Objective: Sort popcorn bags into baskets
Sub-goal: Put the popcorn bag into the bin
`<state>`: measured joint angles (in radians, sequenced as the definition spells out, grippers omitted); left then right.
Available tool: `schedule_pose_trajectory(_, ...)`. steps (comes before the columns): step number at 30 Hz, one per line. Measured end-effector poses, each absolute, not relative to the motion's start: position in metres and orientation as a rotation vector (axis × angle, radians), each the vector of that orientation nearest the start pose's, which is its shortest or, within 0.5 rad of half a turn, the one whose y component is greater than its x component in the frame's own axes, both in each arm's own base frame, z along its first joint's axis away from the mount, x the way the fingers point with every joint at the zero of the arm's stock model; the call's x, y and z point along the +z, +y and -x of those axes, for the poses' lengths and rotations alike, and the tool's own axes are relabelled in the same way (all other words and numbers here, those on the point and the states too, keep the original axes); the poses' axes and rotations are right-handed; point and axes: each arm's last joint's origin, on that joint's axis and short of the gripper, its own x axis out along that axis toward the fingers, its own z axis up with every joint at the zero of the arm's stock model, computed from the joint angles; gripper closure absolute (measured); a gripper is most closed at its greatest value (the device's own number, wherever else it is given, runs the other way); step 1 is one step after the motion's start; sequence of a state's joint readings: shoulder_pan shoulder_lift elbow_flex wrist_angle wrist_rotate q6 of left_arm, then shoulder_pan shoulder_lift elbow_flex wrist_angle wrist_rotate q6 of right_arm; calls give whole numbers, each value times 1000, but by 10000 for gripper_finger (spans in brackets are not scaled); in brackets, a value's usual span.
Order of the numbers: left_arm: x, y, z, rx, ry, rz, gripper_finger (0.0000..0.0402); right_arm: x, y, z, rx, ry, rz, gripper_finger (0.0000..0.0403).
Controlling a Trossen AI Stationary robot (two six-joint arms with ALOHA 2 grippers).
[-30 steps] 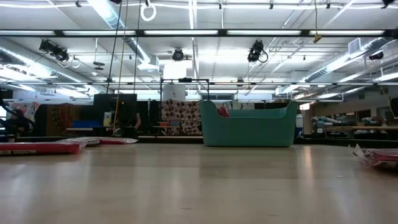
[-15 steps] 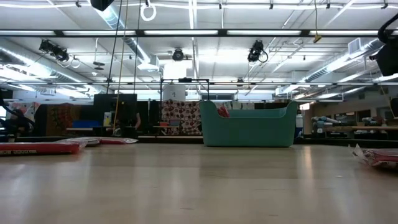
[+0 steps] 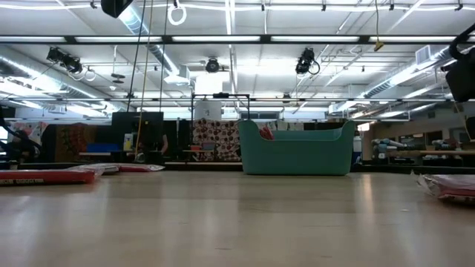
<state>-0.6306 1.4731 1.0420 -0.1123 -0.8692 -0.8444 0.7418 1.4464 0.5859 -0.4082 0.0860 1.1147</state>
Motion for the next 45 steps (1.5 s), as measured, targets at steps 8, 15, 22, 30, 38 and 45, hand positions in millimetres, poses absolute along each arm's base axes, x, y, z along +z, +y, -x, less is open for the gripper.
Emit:
schedule_pose_trajectory(8,258,-154,-265,454,407,415,381,133,141,-182,-123,1238,-482,347)
schedule_pose_trajectory(15,252,-132,-269,546,473,319,381,178,124,-211,-159,1149,-611,384)
schedule_pose_trajectory(22,243,-79,-277,719,619,135,381,282,68,-253,-547,1170,-434,384)
schedule_pose_trajectory(30,248,0,-291,682,815,-127,381,328,-41,-304,-1023,1258,-412,384)
schedule_pose_trajectory(38,259,58,-278,615,925,-206,381,295,-119,-328,-1335,1249,-565,380)
schedule_pose_trajectory(45,261,87,-272,542,912,-93,381,268,-157,-327,-1452,1304,-633,379)
